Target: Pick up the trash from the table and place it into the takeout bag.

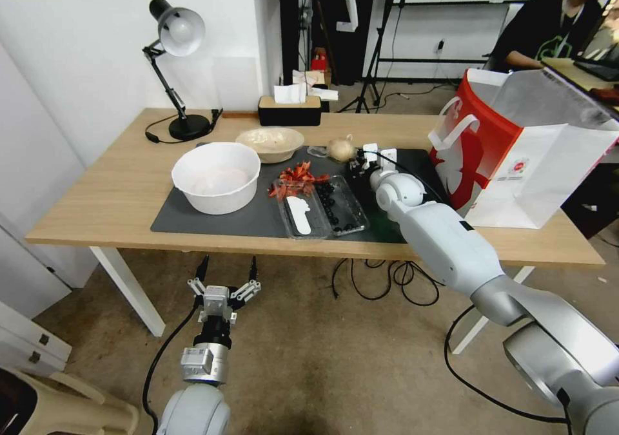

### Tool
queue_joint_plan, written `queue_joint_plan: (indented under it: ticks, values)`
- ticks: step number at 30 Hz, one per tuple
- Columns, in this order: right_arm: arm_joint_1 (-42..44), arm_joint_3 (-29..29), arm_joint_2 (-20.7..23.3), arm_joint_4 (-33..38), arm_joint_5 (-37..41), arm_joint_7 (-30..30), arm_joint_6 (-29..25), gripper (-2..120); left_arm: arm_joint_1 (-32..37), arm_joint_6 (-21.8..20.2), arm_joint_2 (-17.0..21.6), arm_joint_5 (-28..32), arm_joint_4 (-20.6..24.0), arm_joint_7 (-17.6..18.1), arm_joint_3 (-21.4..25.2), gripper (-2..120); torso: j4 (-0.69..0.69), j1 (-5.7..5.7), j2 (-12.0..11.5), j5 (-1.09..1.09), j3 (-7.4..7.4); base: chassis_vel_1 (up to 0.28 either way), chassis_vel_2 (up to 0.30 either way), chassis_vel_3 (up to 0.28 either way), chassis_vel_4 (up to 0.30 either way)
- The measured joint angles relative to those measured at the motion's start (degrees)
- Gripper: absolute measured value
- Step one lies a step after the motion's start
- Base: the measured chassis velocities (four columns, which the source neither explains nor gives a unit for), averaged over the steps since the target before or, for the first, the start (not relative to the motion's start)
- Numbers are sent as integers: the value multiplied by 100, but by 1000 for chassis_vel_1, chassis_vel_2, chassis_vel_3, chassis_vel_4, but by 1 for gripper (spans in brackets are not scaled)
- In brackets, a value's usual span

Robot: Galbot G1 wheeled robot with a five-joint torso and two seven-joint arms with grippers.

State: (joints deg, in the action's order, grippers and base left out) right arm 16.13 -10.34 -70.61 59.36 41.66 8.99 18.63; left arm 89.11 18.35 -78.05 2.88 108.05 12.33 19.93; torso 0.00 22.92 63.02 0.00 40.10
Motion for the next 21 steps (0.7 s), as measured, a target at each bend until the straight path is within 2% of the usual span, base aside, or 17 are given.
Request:
queue_joint_plan:
  ticks: [21]
  values:
    - [25, -58, 36, 269, -39, -251, -185, 0, -4, 57, -22, 17, -12, 3, 18, 100, -1, 0, 0, 0, 0, 0, 0, 0, 0]
